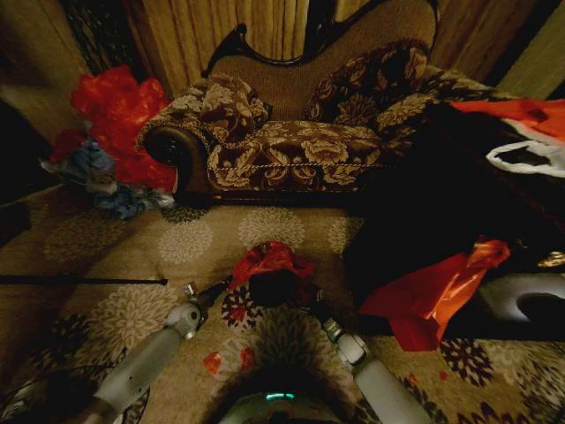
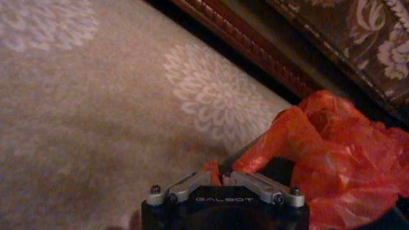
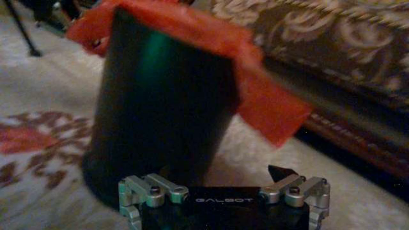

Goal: Place a garbage bag over the trash bin.

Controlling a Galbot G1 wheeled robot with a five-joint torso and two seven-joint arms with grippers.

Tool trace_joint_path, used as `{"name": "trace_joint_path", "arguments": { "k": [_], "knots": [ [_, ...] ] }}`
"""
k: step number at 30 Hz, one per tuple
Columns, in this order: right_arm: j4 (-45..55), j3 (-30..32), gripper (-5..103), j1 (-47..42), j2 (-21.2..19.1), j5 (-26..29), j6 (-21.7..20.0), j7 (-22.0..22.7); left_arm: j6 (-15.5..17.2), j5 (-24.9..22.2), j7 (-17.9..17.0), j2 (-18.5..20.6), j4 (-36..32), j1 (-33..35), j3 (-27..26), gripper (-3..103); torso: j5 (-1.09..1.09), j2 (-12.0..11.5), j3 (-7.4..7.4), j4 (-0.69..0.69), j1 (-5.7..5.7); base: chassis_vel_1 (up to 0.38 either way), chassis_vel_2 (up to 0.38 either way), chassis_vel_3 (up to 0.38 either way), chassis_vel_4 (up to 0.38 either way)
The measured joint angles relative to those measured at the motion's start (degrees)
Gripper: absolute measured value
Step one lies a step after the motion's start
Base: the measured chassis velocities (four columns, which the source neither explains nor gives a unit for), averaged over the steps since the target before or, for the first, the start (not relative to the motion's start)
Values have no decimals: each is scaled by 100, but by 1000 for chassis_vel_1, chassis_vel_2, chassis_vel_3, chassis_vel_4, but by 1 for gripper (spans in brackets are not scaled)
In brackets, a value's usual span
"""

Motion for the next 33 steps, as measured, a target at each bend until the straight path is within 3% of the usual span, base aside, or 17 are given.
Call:
{"name": "trace_joint_path", "arguments": {
  "k": [7, 11, 14, 18, 22, 25, 26, 28, 29, 30, 33],
  "knots": [
    [1395, 185, 100, -185, -418, 509, -462, 300, 61, -290, -88, 63, -389, 24, -228, 0, -2, 0, 0, -1, 0, 0, 0, 0, 0],
    [1438, 54, 100, 88, -439, 484, -521, 455, 84, -386, -137, 124, -549, 80, -292, 0, 0, 0, 0, 1, 0, 0, 0, 0, 0],
    [1353, -76, 100, 415, -371, 474, -854, 675, 86, -401, -155, 144, -632, 128, -330, 0, 1, 0, 0, 1, 0, 0, 0, 0, 0],
    [1129, -129, 100, 719, -422, 413, -1003, 537, 87, -402, -156, 151, -657, 141, -325, 0, -1, 0, 0, 2, 0, 0, 0, 0, 0],
    [729, -232, 100, 1185, -602, 507, -1152, -70, 88, -401, -154, 142, -662, 139, -299, 0, -2, -1, 0, 0, 0, 0, 0, 0, 0],
    [551, -435, 100, 1526, -767, 1083, -1506, -1035, 87, -377, -135, 130, -664, 142, -290, 0, 0, -2, 0, 1, 0, 0, 0, 0, 0],
    [551, -435, 100, 1526, -767, 1083, -1506, -1035, 87, -377, -135, 130, -664, 142, -290, 0, 0, -2, 0, 1, 0, 0, 0, 0, 0],
    [539, -517, 100, 1645, -852, 1391, -1745, -1540, 86, -367, -120, 133, -652, 133, -283, 0, -1, -1, 0, 1, 0, 0, 0, 0, 0],
    [532, -591, 100, 1794, -964, 1701, -2135, -2277, 84, -364, -101, 148, -622, 102, -266, 0, -1, -2, 0, 0, 0, 0, 0, 0, 0],
    [532, -591, 100, 1794, -964, 1701, -2135, -2277, 84, -364, -101, 148, -622, 102, -266, 0, -1, -2, 0, 0, 0, 0, 0, 0, 0],
    [420, -696, 100, 2025, -1033, 1920, -2509, -3052, 83, -364, -86, 155, -604, 80, -246, 0, -1, -2, 0, 0, 0, 0, 0, 0, 0]
  ]
}}
